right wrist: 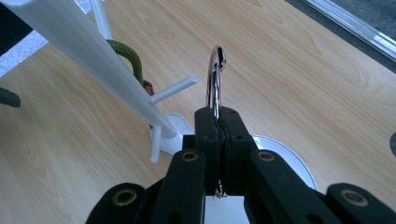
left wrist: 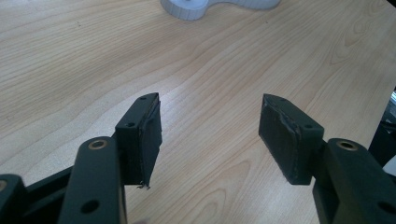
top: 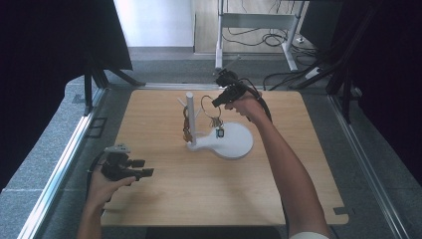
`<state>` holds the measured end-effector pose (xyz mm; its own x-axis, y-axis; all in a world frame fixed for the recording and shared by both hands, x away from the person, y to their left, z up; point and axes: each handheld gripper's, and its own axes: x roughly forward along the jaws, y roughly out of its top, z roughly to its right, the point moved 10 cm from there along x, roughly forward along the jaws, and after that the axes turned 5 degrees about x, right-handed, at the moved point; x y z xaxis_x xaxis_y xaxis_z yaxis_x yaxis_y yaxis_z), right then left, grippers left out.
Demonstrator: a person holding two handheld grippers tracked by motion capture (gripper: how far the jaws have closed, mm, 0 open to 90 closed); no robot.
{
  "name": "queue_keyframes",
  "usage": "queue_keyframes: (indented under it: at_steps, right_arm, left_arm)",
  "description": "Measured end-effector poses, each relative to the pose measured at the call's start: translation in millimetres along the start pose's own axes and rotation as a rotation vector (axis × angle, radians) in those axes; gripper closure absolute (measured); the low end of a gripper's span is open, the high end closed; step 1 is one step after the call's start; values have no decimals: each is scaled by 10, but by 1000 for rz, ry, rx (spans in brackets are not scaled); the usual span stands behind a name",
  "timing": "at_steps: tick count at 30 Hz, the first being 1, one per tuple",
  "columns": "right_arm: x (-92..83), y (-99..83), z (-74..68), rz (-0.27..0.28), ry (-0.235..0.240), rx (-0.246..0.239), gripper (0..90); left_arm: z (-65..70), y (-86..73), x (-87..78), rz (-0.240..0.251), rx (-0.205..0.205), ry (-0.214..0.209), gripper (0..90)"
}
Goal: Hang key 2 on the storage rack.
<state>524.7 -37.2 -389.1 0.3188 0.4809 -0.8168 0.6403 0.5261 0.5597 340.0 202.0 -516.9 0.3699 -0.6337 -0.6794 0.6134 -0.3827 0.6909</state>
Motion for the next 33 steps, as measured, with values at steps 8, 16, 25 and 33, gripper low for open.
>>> queue_keyframes:
  at_steps: [8, 16, 25, 33]
  right_arm:
    - [67, 10, -69, 1, 14, -8, 877]
    - [121, -29, -111, -7, 22, -15, 877]
    - [159, -75, -182, -9, 33, -24, 877]
    - [234, -124, -254, -19, 47, -30, 877]
  left_arm:
    - [-11, -5, -14, 3, 0, 0, 399]
    - [3, -2, -2, 3, -3, 0, 399]
    - [24, 1, 20, -4, 1, -4, 399]
    - [38, 4, 22, -3, 3, -6, 399]
